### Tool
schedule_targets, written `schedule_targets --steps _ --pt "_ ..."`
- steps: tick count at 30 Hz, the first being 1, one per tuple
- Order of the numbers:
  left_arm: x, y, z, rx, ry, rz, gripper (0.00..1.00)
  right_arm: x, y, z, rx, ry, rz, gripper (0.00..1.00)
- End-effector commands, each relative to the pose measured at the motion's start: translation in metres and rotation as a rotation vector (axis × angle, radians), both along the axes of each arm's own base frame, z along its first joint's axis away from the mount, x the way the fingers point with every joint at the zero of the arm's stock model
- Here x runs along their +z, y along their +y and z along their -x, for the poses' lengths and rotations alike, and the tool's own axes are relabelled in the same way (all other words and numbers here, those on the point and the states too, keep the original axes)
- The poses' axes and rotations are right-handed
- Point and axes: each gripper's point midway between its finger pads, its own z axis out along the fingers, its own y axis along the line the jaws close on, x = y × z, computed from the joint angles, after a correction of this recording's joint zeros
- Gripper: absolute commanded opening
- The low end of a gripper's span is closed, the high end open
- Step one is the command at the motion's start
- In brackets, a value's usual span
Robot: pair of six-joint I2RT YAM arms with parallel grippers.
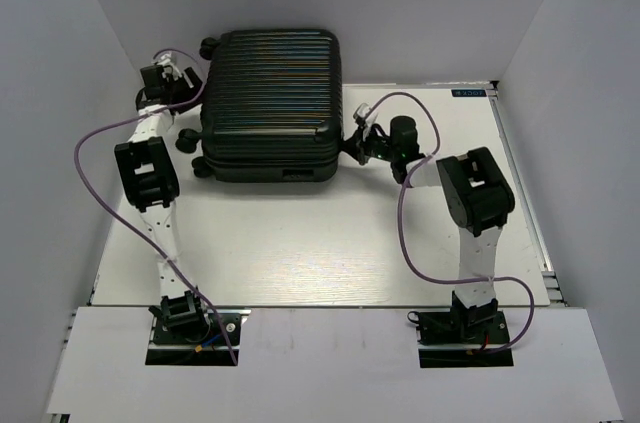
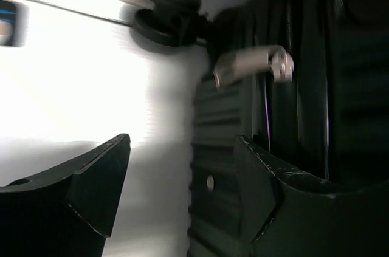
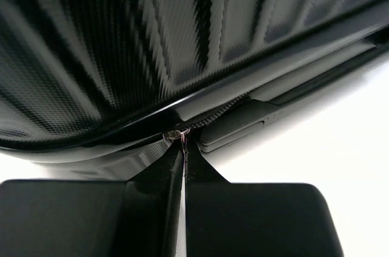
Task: Pack the luggage
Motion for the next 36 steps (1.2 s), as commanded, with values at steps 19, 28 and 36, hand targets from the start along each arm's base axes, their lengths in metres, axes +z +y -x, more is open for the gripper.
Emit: schedule_targets --steps 19,28,36 --pt "-0.012 -0.269 0.161 -0.845 0.193 0.242 0.78 0.042 -0.038 -0.028 -0.416 -0.075 -0.010 0.00" --pt "-0.014 -0.260 0.140 -0.800 0.184 0.255 0.78 0.060 -0.047 -0.062 -0.291 -0.290 0.210 0.00" --pt "-0.019 -0.255 0.126 -0.771 0.181 0.243 0.78 0.075 -0.034 -0.102 -0.187 -0.271 0.031 0.00"
